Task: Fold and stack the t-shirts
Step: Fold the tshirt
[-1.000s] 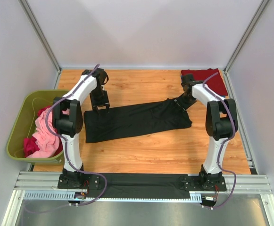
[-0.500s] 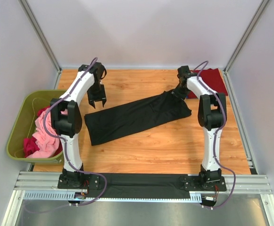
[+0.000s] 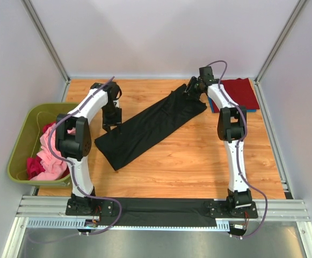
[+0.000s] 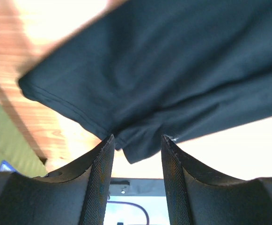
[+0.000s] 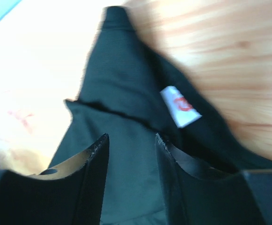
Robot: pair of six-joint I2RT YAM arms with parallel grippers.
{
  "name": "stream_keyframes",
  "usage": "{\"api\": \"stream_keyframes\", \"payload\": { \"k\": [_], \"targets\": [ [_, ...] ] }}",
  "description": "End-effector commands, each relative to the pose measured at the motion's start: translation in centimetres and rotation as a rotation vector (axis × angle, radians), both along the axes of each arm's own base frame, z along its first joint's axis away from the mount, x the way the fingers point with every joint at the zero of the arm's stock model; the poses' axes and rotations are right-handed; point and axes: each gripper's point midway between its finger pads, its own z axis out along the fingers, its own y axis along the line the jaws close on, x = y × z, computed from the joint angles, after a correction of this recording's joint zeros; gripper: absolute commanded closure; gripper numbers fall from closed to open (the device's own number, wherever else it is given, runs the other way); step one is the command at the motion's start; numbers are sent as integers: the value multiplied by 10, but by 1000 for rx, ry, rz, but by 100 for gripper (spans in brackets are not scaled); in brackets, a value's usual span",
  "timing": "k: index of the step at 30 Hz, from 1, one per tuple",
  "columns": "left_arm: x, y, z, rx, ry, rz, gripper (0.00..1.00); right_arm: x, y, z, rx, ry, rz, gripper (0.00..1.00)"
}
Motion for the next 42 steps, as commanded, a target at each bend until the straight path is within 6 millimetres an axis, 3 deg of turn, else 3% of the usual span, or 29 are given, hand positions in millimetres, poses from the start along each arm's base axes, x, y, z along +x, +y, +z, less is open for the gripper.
{"api": "stream_keyframes", "payload": {
  "k": [1, 5, 9, 10, 13, 14, 16, 17, 18, 21, 29, 34, 35, 42],
  "targets": [
    [-6, -25, 27, -84, -84, -101, 48, 10, 20, 68, 75, -172, 102, 53],
    [-23, -57, 31, -146, -94, -201, 49, -2, 11, 105, 47, -230, 112, 51],
    [-55, -84, 27, -175, -63, -289, 52, -14, -3, 123, 12, -242, 86, 49],
    [-59, -92, 23, -190, -70, -302, 52, -21, -8, 113, -6, -214, 78, 49],
    [-81, -95, 9, -226, -21, -294, 54, -34, -18, 111, -19, -183, 63, 49],
    [-88, -91, -1, -220, -1, -289, 55, -44, -21, 96, -21, -139, 57, 49],
    [-92, -87, -8, -206, 4, -288, 55, -53, -32, 92, -37, -125, 33, 49],
    [-96, -83, -15, -189, 18, -292, 55, -65, -39, 72, -48, -74, 19, 49],
    [-97, -79, -19, -166, 24, -289, 56, -65, -47, 75, -47, -92, 0, 49],
    [-99, -71, -33, -120, 48, -276, 57, -72, -65, 53, -43, -33, -54, 53],
    [-112, -71, -59, -110, 136, -208, 62, -71, -98, 20, -108, 25, -127, 55],
    [-116, -72, -65, -107, 162, -178, 63, -69, -101, -1, -110, 59, -127, 58],
    [-117, -72, -67, -106, 170, -174, 63, -68, -119, -7, -109, 71, -159, 58],
    [-120, -80, -68, -137, 190, -127, 63, -66, -119, -25, -99, 91, -147, 61]
  ]
}}
